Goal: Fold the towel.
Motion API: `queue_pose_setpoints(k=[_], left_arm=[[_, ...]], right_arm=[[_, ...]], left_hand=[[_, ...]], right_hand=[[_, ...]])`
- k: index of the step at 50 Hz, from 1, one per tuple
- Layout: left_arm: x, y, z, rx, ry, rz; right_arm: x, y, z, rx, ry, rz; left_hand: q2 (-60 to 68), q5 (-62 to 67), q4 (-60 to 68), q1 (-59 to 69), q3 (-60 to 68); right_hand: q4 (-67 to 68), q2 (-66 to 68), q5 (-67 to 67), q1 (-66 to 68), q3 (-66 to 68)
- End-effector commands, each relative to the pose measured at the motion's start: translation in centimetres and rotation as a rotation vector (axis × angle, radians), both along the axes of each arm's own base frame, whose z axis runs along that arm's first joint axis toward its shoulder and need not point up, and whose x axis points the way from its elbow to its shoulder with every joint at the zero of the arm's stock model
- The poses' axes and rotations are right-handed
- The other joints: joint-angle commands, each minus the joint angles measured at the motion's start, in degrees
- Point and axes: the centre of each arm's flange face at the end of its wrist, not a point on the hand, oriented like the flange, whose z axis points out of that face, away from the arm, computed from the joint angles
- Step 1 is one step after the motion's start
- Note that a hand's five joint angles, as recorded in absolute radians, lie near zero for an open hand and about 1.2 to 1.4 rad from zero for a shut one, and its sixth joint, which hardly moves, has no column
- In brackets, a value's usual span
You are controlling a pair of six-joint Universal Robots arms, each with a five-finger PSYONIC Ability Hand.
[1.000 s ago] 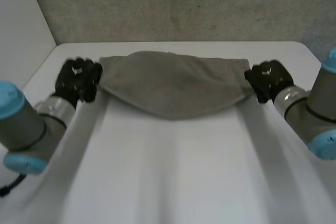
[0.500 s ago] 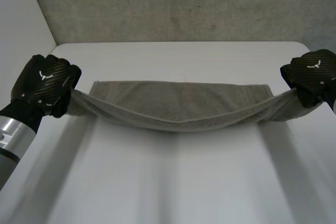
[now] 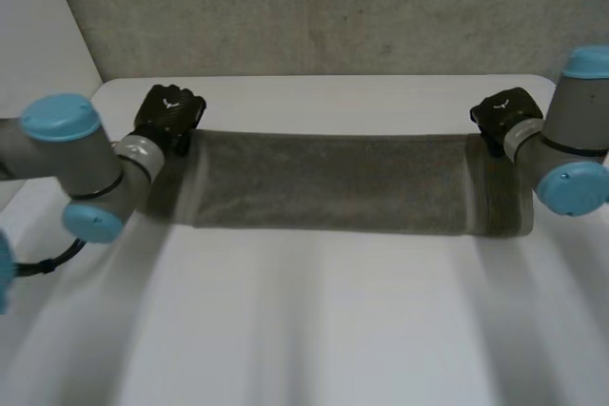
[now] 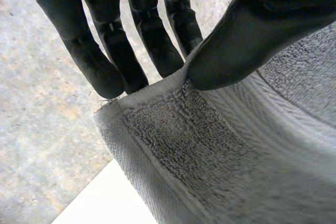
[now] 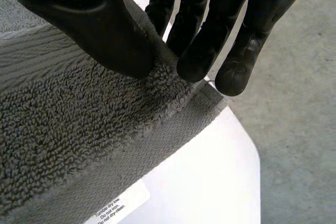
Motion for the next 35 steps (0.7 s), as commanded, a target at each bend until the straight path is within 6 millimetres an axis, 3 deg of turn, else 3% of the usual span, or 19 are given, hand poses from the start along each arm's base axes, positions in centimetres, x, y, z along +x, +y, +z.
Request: queue_pose_setpoints(k=[1,2,3,5,6,7,11,13,14,16,19,21,22,24,27,29,35], left_arm=[[-1.6,-1.7,-1.5,0.030,-0.009,0.008],[-2.2,-1.6,-1.7,0.039,-0.012,-0.001],[-2.2,-1.6,-1.7,0.039,-0.012,-0.002],[-2.5,-1.2,-1.7,0.061,-0.016,0.002],[-2.5,-1.2,-1.7,0.061,-0.016,0.002],[-2.3,-1.1,-1.8,0.076,-0.020,0.022],[-1.8,-0.7,-1.8,0.107,-0.028,0.071],[-0.9,0.2,-0.7,0.132,-0.040,0.123],[-0.9,0.2,-0.6,0.132,-0.040,0.124],[0.3,1.4,0.3,0.161,-0.049,0.147],[0.8,2.5,0.9,0.174,-0.051,0.146],[2.0,4.4,1.9,0.190,-0.040,0.156],[2.0,4.4,1.9,0.190,-0.040,0.157],[2.6,6.5,2.6,0.184,-0.012,0.158],[2.9,7.5,2.7,0.176,0.003,0.157],[3.1,9.3,3.1,0.137,0.029,0.142],[3.0,11.3,3.0,0.089,0.048,0.102]], right_arm=[[1.3,-1.4,-1.6,-0.035,-0.013,0.007],[1.4,-1.4,-1.6,-0.039,-0.014,0.002],[1.4,-1.4,-1.6,-0.039,-0.014,0.002],[1.5,-1.3,-1.4,-0.043,-0.030,-0.030],[1.5,-1.3,-1.4,-0.043,-0.030,-0.030],[1.3,-1.3,-1.5,-0.035,-0.050,-0.054],[1.2,-0.8,-0.6,-0.019,-0.114,-0.075],[1.0,0.5,1.9,-0.017,-0.175,-0.075],[1.0,0.5,1.9,-0.017,-0.175,-0.075],[0.4,2.6,2.7,0.025,-0.183,-0.074],[0.1,3.7,3.0,0.045,-0.179,-0.063],[-0.5,6.1,3.4,0.070,-0.179,-0.040],[-0.5,6.1,3.4,0.071,-0.179,-0.040],[-0.8,8.2,3.1,0.093,-0.179,-0.023],[-1.0,9.1,2.7,0.101,-0.177,-0.018],[-1.2,10.1,1.6,0.107,-0.175,-0.016],[-1.5,10.8,-0.4,0.118,-0.135,-0.013]], left_hand=[[-12.43,-19.57,-12.55,-6.70,-13.76],[-40.12,-47.27,-40.25,-34.40,-41.46],[-40.40,-47.55,-40.53,-34.68,-41.74],[-60.33,-67.47,-60.46,-54.60,-61.66],[-60.42,-67.56,-60.55,-54.69,-61.75],[-73.08,-80.22,-73.20,-67.35,-74.41],[-76.40,-83.54,-76.53,-70.67,-77.73],[-76.40,-83.54,-76.53,-70.67,-77.73],[-76.40,-83.54,-76.53,-70.67,-77.73],[-76.40,-83.54,-76.53,-70.67,-77.73],[-76.40,-83.54,-76.53,-70.67,-77.73],[-76.40,-83.54,-76.53,-70.67,-77.73],[-76.40,-83.54,-76.53,-70.67,-77.73],[-76.57,-83.71,-76.70,-70.84,-77.90],[-76.57,-83.71,-76.70,-70.84,-77.90],[-76.23,-83.38,-76.36,-70.51,-77.57],[-76.06,-83.21,-76.19,-70.34,-77.40]], right_hand=[[-54.50,-54.20,-54.62,-54.54,-54.45],[-65.68,-65.39,-65.81,-65.73,-65.63],[-65.68,-65.39,-65.81,-65.73,-65.63],[-65.68,-65.39,-65.81,-65.73,-65.63],[-65.68,-65.39,-65.81,-65.73,-65.63],[-65.68,-65.39,-65.81,-65.73,-65.63],[-65.68,-65.39,-65.81,-65.73,-65.63],[-65.68,-65.39,-65.81,-65.73,-65.63],[-65.68,-65.39,-65.81,-65.73,-65.63],[-65.68,-65.39,-65.81,-65.73,-65.63],[-65.68,-65.39,-65.81,-65.73,-65.63],[-65.68,-65.39,-65.81,-65.73,-65.63],[-65.68,-65.39,-65.81,-65.73,-65.63],[-65.68,-65.39,-65.81,-65.73,-65.63],[-65.68,-65.39,-65.81,-65.73,-65.63],[-65.68,-65.39,-65.81,-65.73,-65.63],[-65.68,-65.39,-65.81,-65.73,-65.63]])
